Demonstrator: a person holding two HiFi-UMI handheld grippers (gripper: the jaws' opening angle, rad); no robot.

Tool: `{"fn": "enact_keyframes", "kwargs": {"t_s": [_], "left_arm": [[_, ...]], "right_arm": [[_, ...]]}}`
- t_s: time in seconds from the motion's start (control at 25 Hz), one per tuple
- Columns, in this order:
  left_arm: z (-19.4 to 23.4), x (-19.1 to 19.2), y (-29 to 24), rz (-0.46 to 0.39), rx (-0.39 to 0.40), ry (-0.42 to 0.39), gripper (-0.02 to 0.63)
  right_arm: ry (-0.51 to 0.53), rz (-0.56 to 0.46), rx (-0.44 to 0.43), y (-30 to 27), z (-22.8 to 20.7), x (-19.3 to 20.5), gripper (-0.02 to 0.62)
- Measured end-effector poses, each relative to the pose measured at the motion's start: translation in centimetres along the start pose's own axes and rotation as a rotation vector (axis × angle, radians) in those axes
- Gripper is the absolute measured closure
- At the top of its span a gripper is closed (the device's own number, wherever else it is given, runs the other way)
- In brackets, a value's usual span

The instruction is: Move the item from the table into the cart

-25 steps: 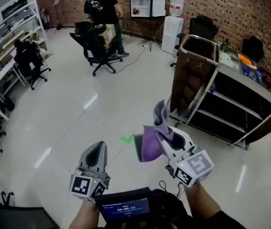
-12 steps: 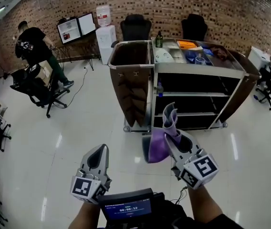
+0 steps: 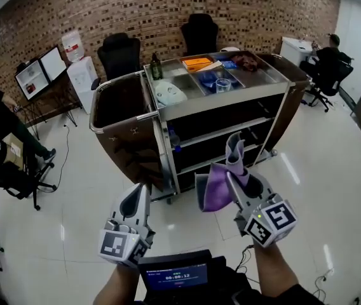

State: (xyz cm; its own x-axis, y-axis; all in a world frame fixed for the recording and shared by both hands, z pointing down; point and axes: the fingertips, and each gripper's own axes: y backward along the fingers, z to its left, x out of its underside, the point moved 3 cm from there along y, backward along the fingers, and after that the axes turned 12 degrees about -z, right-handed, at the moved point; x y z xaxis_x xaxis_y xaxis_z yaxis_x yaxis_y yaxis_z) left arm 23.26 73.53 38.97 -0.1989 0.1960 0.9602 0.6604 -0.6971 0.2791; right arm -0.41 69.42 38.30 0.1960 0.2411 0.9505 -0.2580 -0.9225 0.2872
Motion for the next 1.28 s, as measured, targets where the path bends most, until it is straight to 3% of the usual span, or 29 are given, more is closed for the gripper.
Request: {"fn": "enact_keyframes", "kwargs": {"t_s": [0.16, 0.44, 0.6, 0.88, 1.08, 1.28], "left_arm": [[1.7, 2.4, -8.8, -0.024, 0.157, 0.029, 0.615], [-1.1, 6.2, -22.8, 0.003, 0.315, 0.162, 0.615], [-5.1, 7.1, -31.7, -0.03, 0.381, 0.11, 0.615], [-14.6, 9.5, -48.0, 0.024, 0.385, 0.117, 0.617], [-17.9, 10.6, -58.8, 0.037, 0.407, 0.108, 0.617], [-21.5, 13.3, -72.3, 0.014, 0.426, 0.101, 0.617]], "right_arm": [[0.049, 0.005, 0.117, -4.1, -5.0, 0.8, 0.518], [0.092, 0.0, 0.246, -6.8, -16.5, 0.2, 0.518], [0.135, -0.019, 0.281, -7.4, -24.4, -1.3, 0.518], [0.174, -0.03, 0.27, -7.3, -41.4, -6.0, 0.518], [0.158, -0.007, 0.268, -11.0, -52.6, -7.8, 0.518], [0.193, 0.011, 0.16, -17.5, -66.0, -9.3, 0.518]]}}
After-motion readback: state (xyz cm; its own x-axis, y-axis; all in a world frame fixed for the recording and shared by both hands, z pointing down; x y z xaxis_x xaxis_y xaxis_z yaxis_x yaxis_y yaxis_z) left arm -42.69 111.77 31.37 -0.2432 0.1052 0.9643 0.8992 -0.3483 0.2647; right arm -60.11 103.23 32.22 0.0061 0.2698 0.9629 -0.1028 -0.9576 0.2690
